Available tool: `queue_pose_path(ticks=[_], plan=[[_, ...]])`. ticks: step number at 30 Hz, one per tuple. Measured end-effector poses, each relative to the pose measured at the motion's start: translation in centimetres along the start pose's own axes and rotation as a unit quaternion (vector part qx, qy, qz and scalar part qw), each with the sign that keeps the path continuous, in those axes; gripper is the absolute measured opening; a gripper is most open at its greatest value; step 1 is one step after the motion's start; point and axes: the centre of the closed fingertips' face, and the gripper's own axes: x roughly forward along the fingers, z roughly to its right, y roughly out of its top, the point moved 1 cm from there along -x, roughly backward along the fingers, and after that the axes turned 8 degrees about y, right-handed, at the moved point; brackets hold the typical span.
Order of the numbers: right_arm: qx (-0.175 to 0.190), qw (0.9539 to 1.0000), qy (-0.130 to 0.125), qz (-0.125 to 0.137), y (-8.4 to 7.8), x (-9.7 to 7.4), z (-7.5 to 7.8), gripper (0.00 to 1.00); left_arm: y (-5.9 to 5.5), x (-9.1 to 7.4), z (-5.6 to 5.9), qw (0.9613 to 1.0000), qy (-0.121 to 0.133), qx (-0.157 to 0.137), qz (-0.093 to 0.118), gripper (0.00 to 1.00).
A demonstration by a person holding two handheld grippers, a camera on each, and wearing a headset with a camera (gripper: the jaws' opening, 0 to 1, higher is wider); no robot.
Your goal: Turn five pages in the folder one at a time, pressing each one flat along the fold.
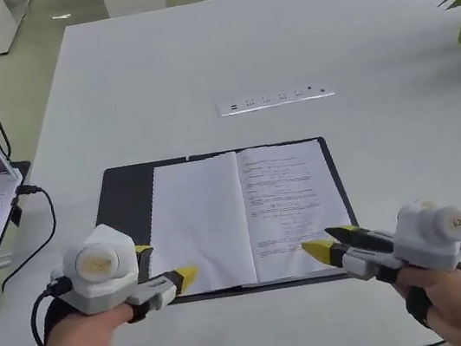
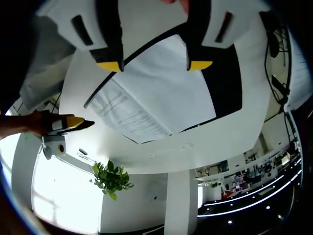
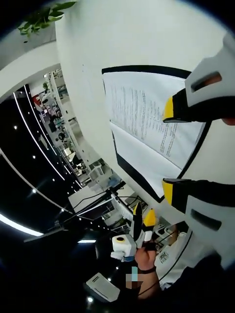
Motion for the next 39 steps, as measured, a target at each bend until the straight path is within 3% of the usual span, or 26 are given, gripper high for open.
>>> queue_pose_path(ticks=[2,8,16,20,31,39], plan=[[-0.001,1.0,-0.006,-0.001,0.0,-0.4,0.2,0.46,-0.4,-0.1,-0.5,1.0,0.006,-0.002,-0.006,0.54],[-0.008,0.9995,-0.03,-0.002,0.1,-2.2,1.0,0.57,-0.5,-1.8,-1.5,0.9996,0.022,-0.014,0.008,0.61],[-0.02,0.9987,-0.047,0.009,1.2,-3.9,1.1,0.66,0.3,-3.8,-1.4,0.9975,0.027,-0.054,0.036,0.7],[-0.017,0.9982,-0.056,0.016,1.2,-4.6,1.5,0.69,0.3,-4.1,-1.2,0.9971,0.034,-0.057,0.037,0.74],[-0.015,0.9976,-0.067,0.013,0.8,-5.9,1.4,0.73,0.4,-3.8,-0.8,0.9974,0.041,-0.052,0.029,0.78],[-0.013,0.9964,-0.08,0.025,1.2,-7.2,1.7,0.73,1.1,-2.4,1.0,0.9991,0.021,-0.031,0.02,0.78]])
